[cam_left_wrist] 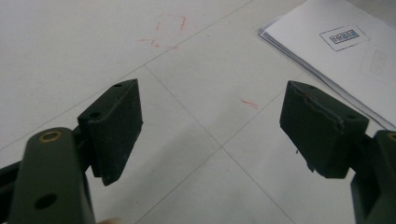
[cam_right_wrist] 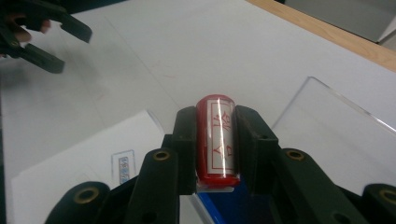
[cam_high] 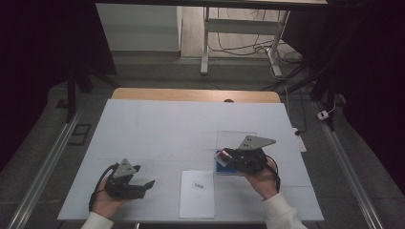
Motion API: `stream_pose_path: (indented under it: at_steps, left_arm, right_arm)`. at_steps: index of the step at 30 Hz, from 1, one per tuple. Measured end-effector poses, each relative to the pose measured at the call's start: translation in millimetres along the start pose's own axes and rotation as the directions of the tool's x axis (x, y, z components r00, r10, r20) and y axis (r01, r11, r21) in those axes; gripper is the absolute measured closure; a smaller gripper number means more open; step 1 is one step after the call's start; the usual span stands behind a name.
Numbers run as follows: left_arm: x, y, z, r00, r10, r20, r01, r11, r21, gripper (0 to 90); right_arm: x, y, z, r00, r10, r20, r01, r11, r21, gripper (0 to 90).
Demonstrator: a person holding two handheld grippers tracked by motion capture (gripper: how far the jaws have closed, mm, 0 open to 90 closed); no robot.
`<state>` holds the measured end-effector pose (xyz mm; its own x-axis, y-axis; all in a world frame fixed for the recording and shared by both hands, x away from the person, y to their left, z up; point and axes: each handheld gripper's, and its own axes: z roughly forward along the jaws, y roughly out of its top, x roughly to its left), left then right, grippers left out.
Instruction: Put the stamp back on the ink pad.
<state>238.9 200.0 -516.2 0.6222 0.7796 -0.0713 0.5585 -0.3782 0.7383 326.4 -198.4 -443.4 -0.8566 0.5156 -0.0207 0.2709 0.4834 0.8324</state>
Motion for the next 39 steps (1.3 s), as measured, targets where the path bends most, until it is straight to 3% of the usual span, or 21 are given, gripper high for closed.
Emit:
stream_pose_path:
  at_steps: [15,27,33,39]
  left_arm:
    - [0.1,0.2,0.5,1.0000,0.002,0.004,-0.002,1.0000,0.005,21.2]
    - [0.2,1.1,0.4,1.0000,0.000,0.002,0.000,1.0000,0.005,21.1]
    - [-0.8,1.0,-1.5,1.0000,0.000,0.000,0.000,1.0000,-0.001,21.1]
    - [-0.7,1.2,0.0,1.0000,0.003,0.000,-0.003,1.0000,0.006,21.1]
  right_arm:
    - [-21.5,-11.4,-3.8,0.9936,-0.002,0.113,-0.010,0.9950,0.100,69.7]
    - [-30.6,-18.8,0.1,0.9919,0.023,0.125,-0.042,0.9878,0.150,69.6]
    - [-32.1,-24.0,8.3,0.9884,-0.003,0.152,-0.031,0.9752,0.219,69.6]
    - [-33.9,-27.3,11.3,0.9869,-0.002,0.162,-0.035,0.9725,0.230,69.6]
